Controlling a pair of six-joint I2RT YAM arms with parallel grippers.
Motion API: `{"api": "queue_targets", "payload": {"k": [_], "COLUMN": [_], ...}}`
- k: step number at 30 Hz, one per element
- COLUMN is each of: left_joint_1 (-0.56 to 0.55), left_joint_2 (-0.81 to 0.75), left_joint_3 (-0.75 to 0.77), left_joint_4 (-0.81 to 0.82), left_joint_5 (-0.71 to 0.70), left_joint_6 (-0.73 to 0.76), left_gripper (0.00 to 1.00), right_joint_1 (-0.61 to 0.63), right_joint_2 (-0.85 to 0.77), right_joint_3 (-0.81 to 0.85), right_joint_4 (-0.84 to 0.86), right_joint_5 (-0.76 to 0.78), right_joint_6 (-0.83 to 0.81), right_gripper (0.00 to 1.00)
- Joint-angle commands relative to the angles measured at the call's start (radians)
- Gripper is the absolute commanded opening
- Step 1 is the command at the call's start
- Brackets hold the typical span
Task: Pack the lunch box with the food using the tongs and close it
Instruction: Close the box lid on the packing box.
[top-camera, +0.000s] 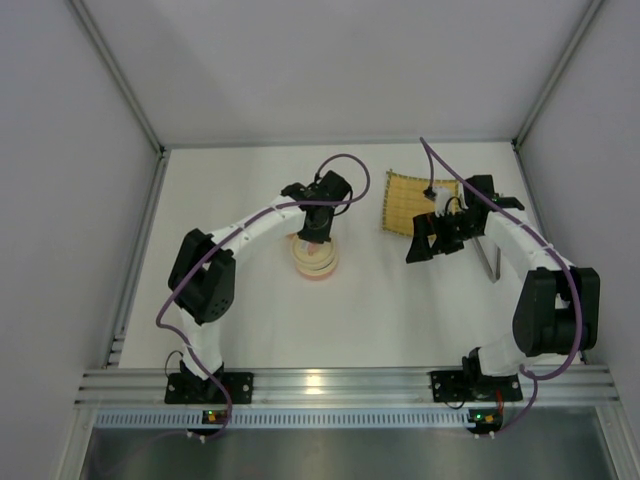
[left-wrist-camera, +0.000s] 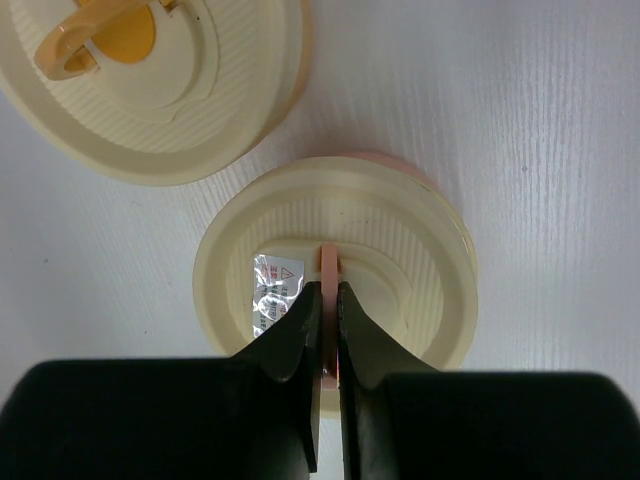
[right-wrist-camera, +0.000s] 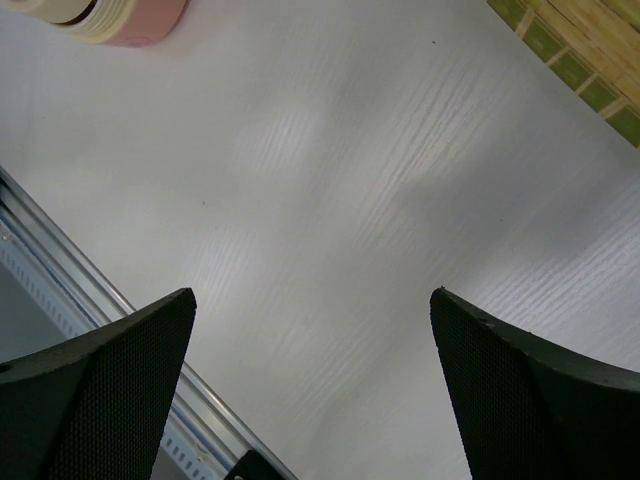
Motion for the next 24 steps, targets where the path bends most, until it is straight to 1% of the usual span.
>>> {"api": "queue_targets", "payload": {"k": [1,24], "left_joint_1": [-0.009,-0.02], "left_joint_2": [-0.002,-0.018], "left_joint_3": [0.017,-0.019], "left_joint_4": [0.042,0.053], "left_joint_5": [-0.002,0.022], "left_joint_6": [-0.017,-0.011], "left_gripper": [0.0,0.0], "right_joint_1": [-0.013,-0.011], "right_joint_2": [-0.008,0.017], "right_joint_3": [-0.004,-0.007], "right_joint_4": [0.064,0.072], "right_joint_5": [-0.036,-0.05], "right_joint_6": [-0.009,-0.009], "right_gripper": [1.0,0.99]}}
